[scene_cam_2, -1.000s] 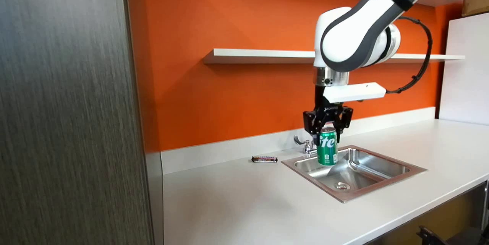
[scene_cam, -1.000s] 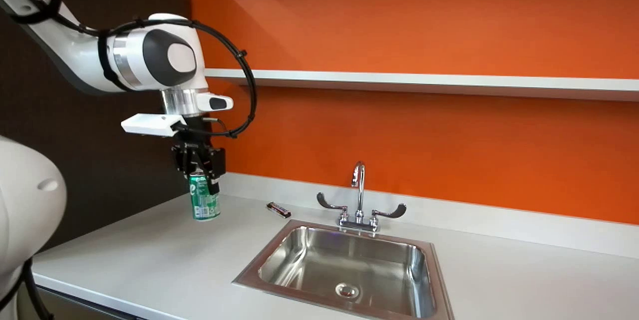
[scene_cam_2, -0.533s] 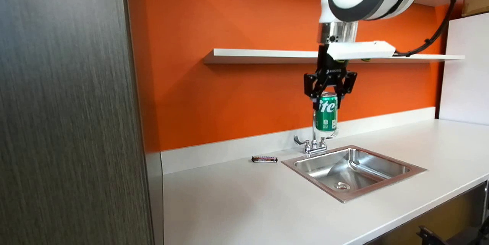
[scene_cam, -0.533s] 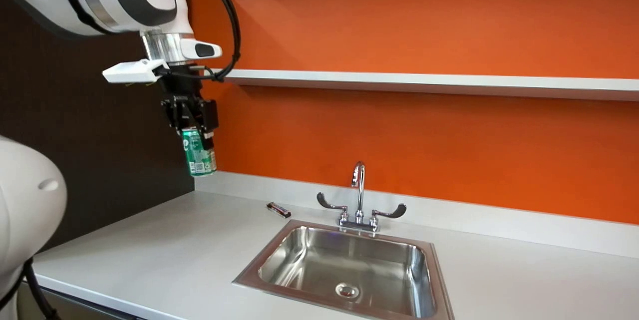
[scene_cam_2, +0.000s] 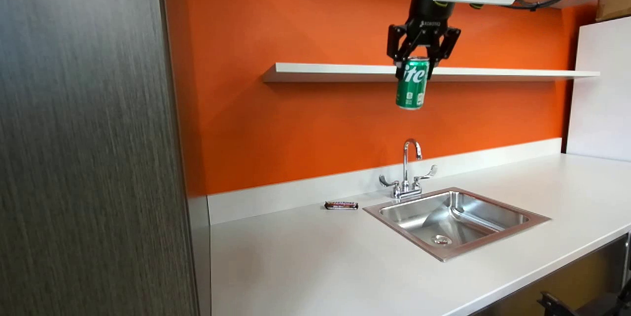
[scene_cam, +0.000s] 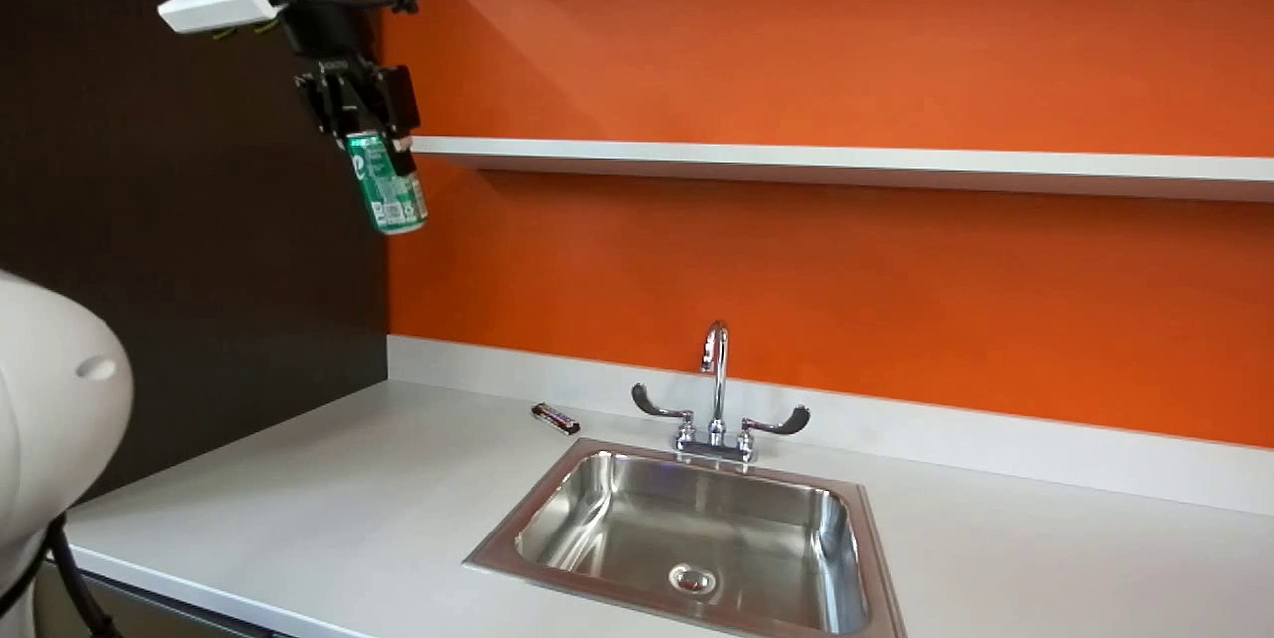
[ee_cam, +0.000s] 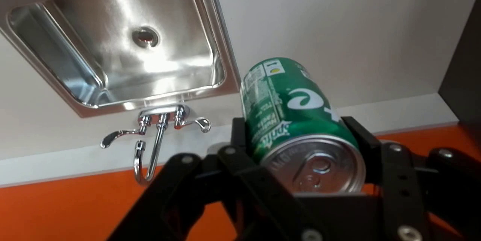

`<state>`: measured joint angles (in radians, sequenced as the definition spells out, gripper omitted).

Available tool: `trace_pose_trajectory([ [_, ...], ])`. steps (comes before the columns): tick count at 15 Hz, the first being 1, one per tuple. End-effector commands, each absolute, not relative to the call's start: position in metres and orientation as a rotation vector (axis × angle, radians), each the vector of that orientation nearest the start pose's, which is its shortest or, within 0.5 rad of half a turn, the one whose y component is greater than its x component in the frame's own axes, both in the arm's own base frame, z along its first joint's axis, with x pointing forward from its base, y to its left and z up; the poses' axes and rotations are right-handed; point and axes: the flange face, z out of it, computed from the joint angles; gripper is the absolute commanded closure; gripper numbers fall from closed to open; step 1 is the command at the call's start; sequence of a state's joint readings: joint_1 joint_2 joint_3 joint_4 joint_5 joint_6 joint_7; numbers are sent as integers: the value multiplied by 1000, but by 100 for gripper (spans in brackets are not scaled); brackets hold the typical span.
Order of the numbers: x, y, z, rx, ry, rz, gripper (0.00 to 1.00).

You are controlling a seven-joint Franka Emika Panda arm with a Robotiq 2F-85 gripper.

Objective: Put the sprite can on the left side of the first shelf

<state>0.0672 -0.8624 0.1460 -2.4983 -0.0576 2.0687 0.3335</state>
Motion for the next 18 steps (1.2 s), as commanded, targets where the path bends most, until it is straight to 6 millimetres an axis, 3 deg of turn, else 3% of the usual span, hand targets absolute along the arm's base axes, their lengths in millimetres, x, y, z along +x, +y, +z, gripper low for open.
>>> trace_pose_trajectory([
  [1,320,85,647,-3062,190,-845,61],
  [5,328,91,686,-3004,199,-956,61],
  [8,345,94,710,-2977,216,-1013,61],
  [13,388,96,738,-2967,261,-1055,61],
  [18,433,101,753,-2965,306,-1078,61],
])
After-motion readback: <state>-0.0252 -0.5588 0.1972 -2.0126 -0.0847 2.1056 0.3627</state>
